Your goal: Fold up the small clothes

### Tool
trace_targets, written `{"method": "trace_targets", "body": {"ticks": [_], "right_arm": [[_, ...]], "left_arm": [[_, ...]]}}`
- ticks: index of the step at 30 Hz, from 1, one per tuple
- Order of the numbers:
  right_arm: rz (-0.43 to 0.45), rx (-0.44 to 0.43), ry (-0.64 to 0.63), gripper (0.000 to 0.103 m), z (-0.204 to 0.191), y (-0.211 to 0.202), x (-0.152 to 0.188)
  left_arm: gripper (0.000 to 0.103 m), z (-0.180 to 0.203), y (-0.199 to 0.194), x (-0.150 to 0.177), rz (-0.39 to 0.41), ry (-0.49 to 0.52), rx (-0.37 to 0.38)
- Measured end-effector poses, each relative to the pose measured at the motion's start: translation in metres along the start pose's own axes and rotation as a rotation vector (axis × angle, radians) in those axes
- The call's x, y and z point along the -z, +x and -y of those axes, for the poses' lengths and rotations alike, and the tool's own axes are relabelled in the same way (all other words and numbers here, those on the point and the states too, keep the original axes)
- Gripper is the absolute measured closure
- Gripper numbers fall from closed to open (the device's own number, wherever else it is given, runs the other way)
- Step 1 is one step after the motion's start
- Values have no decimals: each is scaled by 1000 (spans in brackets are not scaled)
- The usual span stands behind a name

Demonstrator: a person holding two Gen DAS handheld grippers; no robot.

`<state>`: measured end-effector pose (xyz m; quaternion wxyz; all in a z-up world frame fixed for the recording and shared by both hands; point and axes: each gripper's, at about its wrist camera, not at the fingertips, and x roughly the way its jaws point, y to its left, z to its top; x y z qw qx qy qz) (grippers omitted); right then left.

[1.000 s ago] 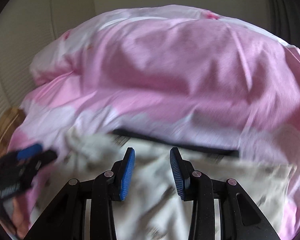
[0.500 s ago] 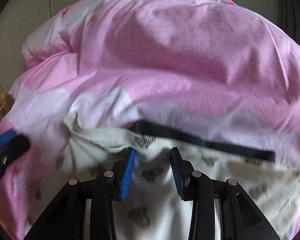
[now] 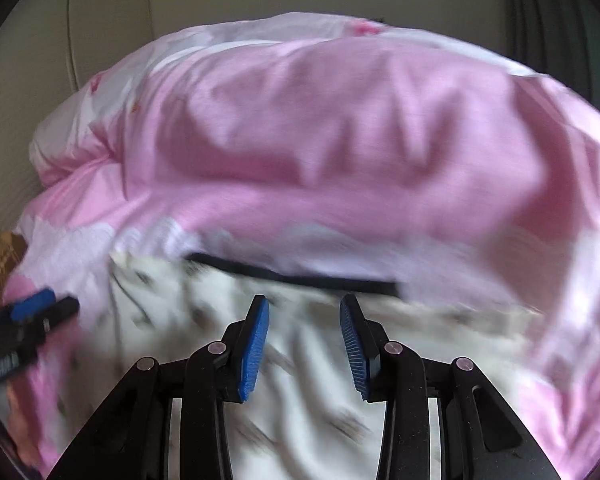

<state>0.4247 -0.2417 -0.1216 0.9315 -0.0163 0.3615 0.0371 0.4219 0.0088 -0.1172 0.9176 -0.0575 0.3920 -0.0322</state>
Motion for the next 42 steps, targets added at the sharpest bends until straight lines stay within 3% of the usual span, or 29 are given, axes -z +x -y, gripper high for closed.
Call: {"method": "trace_targets", "body": {"ticks": [5, 10, 12, 18, 21, 24, 26, 31, 37, 41, 42], "right_arm": [[-87, 66, 16, 65, 36, 5, 30], [-92, 154, 53, 65, 62, 13, 32], [-89, 139, 88, 65, 67, 5, 32], [-9, 115, 95, 64, 63, -63, 52], [-2, 99, 159, 64, 66, -98, 75], [3, 112, 186, 64, 61, -120, 100], [1, 125, 195, 64, 60, -128, 120], [-49, 153, 240, 65, 72, -124, 147], [-88, 144, 227, 65, 79, -121, 158], [-128, 103, 229, 66, 82, -106, 163], [-132, 99, 228, 70, 82, -103, 164]], "left_arm": [[33, 19, 9, 7, -36, 85, -11], [33, 6, 25, 13, -77, 57, -57], [33, -2, 24, 16, -80, 48, -74], [33, -7, -19, 19, -19, 1, -41], [33, -2, -52, 41, 11, -5, -52], [33, 3, -74, 70, -7, 2, -45], [33, 5, -84, 89, -11, 24, -80], [34, -6, -86, 111, -41, -13, -110], [33, 6, -90, 115, -1, 69, -146], [33, 9, -74, 123, -41, 83, -132], [35, 8, -71, 124, -48, 79, -129]]}}
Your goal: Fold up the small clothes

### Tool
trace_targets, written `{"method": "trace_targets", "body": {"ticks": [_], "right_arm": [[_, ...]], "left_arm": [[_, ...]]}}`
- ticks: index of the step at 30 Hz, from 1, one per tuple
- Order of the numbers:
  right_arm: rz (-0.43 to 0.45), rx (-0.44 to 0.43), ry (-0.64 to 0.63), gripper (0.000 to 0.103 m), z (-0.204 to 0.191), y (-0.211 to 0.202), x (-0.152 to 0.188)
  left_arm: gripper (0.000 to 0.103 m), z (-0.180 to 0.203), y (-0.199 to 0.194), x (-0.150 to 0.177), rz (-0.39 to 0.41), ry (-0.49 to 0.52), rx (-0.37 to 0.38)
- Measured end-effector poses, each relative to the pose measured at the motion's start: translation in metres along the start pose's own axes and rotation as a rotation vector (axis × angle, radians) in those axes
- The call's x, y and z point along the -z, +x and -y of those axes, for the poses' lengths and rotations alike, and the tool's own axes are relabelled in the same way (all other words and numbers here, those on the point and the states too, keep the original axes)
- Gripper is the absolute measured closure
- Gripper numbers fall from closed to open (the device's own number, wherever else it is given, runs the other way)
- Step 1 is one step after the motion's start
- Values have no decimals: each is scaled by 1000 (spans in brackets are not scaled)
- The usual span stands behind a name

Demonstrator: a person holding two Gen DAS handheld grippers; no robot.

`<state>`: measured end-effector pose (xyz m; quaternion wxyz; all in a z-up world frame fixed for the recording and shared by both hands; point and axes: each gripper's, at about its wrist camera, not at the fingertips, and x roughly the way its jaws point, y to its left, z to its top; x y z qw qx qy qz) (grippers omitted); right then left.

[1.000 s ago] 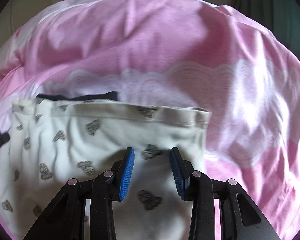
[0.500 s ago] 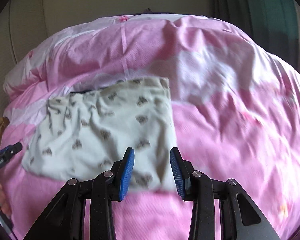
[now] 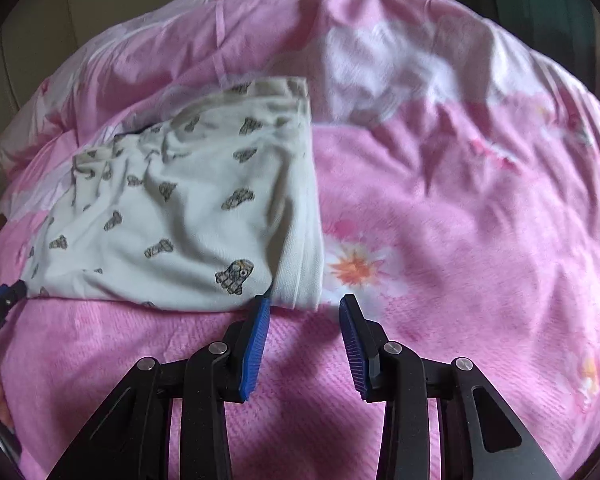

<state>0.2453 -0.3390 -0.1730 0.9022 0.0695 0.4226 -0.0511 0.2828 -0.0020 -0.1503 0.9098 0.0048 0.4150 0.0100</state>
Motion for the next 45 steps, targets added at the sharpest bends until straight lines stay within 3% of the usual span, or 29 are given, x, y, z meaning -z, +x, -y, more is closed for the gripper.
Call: {"method": "trace_targets", "body": {"ticks": [2, 5, 7, 10, 12, 17, 21, 23, 25, 26, 28, 32, 35, 39, 45], "right_arm": [[9, -14, -10, 83, -1, 3, 1], [28, -19, -24, 91, -3, 4, 2], [35, -14, -23, 93, -2, 3, 2], [56, 29, -10, 95, 5, -5, 0], [73, 45, -3, 96, 10, -14, -3], [111, 87, -27, 97, 10, -32, -10], [40, 85, -13, 97, 13, -11, -4], [0, 68, -12, 96, 14, 1, 1], [17, 44, 0, 94, 15, -3, 2], [28, 37, 6, 87, 15, -7, 2], [70, 33, 23, 71, 17, -21, 3], [105, -50, 91, 59, 21, -37, 6], [119, -135, 154, 44, 29, -39, 4], [134, -222, 151, 44, 40, -35, -23], [110, -336, 112, 44, 51, -1, -94]], "left_arm": [[38, -2, 3, 0, -1, -18, 10], [50, -1, 4, 0, 0, -15, 27], [77, 2, 7, 1, -12, 5, 49], [90, 6, 5, 1, -10, 17, 43], [91, 7, 2, 0, -5, 20, 33], [92, 8, -9, -6, 16, 34, -4], [91, 6, 5, 1, -44, 29, -3], [91, 8, 4, 4, -33, 39, -9], [87, 13, -2, 3, -16, 61, -24], [83, 14, -6, 3, -5, 69, -27], [61, 18, -14, 3, 17, 80, -31], [57, 27, -30, 4, 36, 83, -14], [53, 38, -37, -2, 48, 85, 8], [51, 56, -38, -24, 70, 82, 42], [45, 85, -16, -76, 105, 45, 110]]}}
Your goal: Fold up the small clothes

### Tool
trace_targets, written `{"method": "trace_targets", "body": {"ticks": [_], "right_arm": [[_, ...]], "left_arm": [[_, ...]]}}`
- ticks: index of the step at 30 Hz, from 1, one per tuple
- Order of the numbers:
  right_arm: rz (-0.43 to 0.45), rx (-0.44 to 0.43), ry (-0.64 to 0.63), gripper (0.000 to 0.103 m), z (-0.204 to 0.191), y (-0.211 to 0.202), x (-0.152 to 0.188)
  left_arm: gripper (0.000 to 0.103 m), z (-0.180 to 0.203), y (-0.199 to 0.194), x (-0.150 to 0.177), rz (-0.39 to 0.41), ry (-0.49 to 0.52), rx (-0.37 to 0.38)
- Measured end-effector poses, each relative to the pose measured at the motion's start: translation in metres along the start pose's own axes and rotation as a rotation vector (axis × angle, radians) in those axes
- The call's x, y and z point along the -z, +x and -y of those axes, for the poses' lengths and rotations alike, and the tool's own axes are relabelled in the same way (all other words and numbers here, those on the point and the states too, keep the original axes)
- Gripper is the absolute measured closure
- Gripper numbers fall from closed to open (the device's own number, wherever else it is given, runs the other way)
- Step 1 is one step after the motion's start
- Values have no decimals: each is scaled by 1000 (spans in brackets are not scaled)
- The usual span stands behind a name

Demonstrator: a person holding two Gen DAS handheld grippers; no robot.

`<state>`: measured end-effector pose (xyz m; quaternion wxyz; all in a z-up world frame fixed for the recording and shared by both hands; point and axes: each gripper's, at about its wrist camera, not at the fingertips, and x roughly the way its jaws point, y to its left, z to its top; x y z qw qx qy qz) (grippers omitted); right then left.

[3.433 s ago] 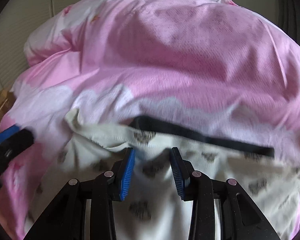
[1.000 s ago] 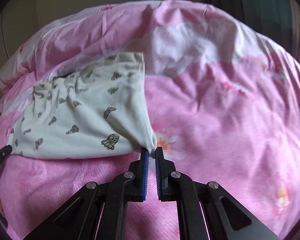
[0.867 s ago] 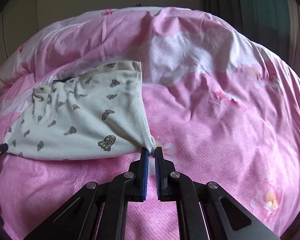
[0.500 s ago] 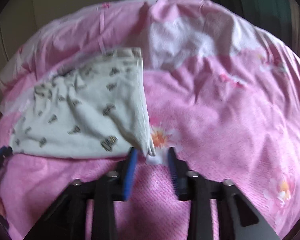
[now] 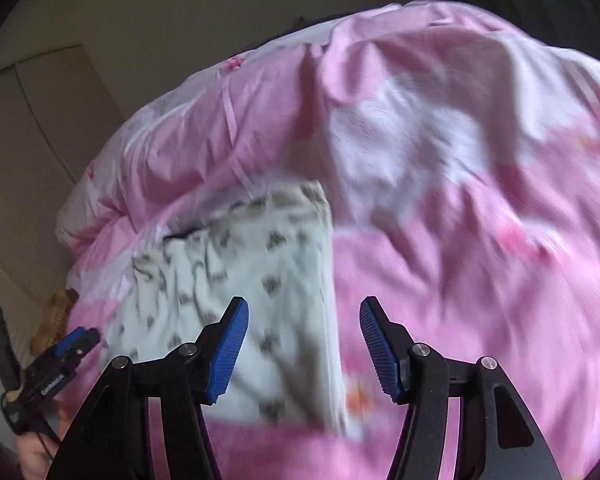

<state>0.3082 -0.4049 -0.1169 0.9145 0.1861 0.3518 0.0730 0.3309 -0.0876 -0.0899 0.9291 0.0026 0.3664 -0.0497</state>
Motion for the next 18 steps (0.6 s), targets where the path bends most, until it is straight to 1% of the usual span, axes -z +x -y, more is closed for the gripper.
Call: {"method": "trace_targets", "body": {"ticks": [2, 5, 8, 10, 13, 15, 18], "right_arm": [[-33, -31, -19, 44, 4, 24, -20], [-102, -29, -61, 44, 6, 61, -37], [-163, -34, -78, 44, 13, 91, -44], [-194, -59, -77, 44, 16, 107, -44], [-208, -122, -118, 44, 9, 124, -45], [-216, -166, -136, 44, 3, 131, -45], [-246, -263, -101, 44, 1, 141, -46]], "left_arm": [[45, 6, 16, -14, 2, 14, -9], [45, 7, 32, -26, 12, 11, -10], [43, 2, 42, -26, 14, 5, -11], [43, 0, 48, -20, 5, 13, -19], [43, 1, 58, -16, -25, 29, -14], [42, 1, 62, -16, -26, 28, -4], [42, 2, 65, -16, -29, 31, -2]]}}
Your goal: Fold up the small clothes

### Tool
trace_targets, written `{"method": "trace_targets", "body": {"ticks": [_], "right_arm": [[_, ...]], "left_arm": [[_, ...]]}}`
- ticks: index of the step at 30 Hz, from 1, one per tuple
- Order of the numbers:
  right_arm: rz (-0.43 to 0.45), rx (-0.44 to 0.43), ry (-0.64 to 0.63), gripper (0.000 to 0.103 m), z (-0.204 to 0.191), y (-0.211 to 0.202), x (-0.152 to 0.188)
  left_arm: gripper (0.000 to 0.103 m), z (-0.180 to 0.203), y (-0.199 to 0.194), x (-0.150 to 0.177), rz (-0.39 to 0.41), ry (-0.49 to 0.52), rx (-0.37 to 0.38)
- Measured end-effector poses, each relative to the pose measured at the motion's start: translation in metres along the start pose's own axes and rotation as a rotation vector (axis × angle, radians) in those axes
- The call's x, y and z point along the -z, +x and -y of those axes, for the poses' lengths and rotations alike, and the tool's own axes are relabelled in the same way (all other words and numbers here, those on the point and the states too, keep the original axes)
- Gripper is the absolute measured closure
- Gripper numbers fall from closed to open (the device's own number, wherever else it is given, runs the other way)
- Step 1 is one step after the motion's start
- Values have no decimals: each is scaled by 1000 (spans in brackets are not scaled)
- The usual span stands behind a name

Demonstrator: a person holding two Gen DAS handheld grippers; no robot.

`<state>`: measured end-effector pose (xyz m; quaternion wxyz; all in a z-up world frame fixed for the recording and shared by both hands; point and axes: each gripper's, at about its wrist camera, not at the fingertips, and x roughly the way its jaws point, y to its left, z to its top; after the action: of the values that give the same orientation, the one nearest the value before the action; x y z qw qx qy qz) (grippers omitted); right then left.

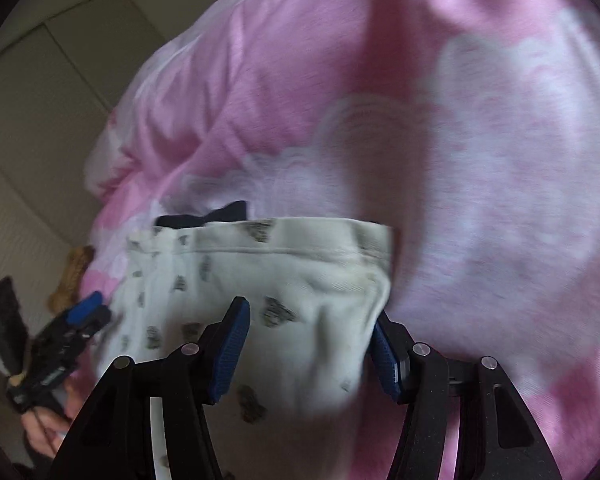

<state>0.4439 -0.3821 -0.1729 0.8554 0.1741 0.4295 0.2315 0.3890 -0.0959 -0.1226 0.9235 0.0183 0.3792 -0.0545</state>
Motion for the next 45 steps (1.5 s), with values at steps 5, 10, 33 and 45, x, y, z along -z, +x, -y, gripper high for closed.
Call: {"method": "trace_targets", "body": {"ticks": [5, 10, 33, 45], "right_arm": [[-57, -128, 31, 44, 10, 7, -2], [-80, -189, 52, 49, 10, 18, -5], [-85, 319, 50, 91, -139, 14, -31], [-162, 448, 80, 90, -241, 138, -36]], "left_arm": [[42, -1, 4, 1, -11, -1, 4], [42, 5, 4, 1, -13, 29, 9], [40, -80, -40, -18, 62, -54, -59], [38, -175, -71, -4, 88, -195, -72]]}}
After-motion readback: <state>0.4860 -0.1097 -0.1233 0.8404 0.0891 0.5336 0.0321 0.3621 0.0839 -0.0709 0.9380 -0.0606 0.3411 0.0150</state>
